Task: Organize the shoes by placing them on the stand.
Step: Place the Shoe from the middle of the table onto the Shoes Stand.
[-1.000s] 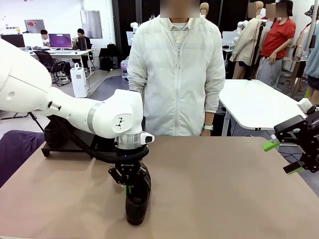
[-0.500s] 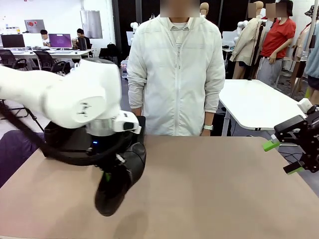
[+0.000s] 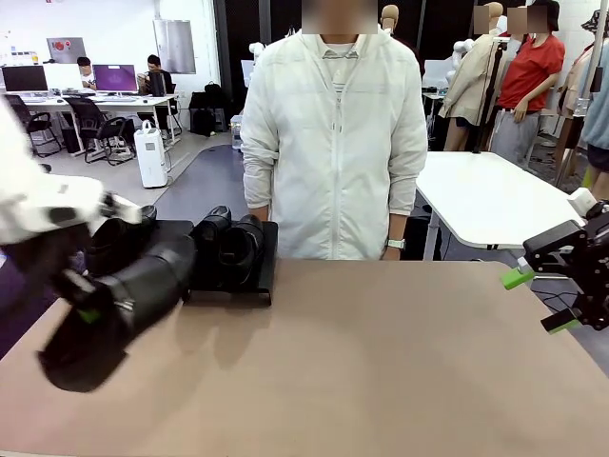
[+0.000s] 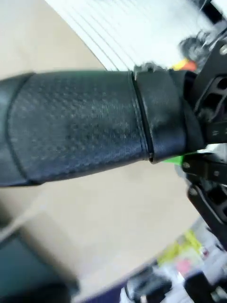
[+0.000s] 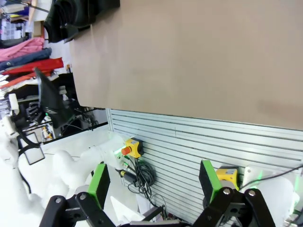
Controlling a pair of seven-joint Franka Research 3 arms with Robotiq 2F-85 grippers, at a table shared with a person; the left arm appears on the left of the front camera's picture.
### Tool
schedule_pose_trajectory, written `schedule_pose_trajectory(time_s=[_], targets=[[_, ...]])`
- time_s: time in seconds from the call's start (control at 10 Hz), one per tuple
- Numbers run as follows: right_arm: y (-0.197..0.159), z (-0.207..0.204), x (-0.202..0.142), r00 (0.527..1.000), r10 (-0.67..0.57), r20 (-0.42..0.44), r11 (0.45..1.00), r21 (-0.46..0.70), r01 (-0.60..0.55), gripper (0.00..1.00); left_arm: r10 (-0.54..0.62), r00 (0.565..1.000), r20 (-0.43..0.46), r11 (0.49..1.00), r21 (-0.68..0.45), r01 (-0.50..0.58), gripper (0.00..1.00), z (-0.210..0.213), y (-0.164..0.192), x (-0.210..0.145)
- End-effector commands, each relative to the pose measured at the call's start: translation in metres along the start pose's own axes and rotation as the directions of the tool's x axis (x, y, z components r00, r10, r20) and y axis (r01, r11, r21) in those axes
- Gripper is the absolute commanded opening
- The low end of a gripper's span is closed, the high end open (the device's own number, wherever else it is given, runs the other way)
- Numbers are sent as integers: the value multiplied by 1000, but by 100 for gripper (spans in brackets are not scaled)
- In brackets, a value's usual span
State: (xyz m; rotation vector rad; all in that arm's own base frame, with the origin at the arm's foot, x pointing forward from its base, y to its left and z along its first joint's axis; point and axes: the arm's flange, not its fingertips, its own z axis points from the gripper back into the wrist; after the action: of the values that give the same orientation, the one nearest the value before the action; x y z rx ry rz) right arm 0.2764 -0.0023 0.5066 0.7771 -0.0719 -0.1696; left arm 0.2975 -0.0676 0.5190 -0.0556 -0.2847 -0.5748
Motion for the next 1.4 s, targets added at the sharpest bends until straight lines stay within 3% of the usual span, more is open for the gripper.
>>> schedule_pose_trajectory(time_s=[0.0,0.1,0.5,0.6,0.9,1.1,1.3], targets=[[3,2,2,1000,16,0,999,31,-16,100,285,958,37,953,-117,-279,0,-8,28,-29],[3,2,2,1000,16,0,999,31,-16,100,0,1000,0,1000,0,0,0,0,0,0],[3,2,2,1000,16,0,999,31,-16,100,26,1000,-14,1000,-11,-26,0,2,7,-7],[3,2,2,1000,16,0,999,31,-16,100,-15,998,-58,1000,14,16,0,15,18,11],[3,2,2,1000,16,0,999,31,-16,100,145,988,-44,975,-162,-150,0,52,122,119],[3,2,2,1000,16,0,999,31,-16,100,261,964,-54,938,-221,-266,0,45,175,163],[3,2,2,1000,16,0,999,31,-16,100,346,938,3,926,-164,-340,0,28,195,186]])
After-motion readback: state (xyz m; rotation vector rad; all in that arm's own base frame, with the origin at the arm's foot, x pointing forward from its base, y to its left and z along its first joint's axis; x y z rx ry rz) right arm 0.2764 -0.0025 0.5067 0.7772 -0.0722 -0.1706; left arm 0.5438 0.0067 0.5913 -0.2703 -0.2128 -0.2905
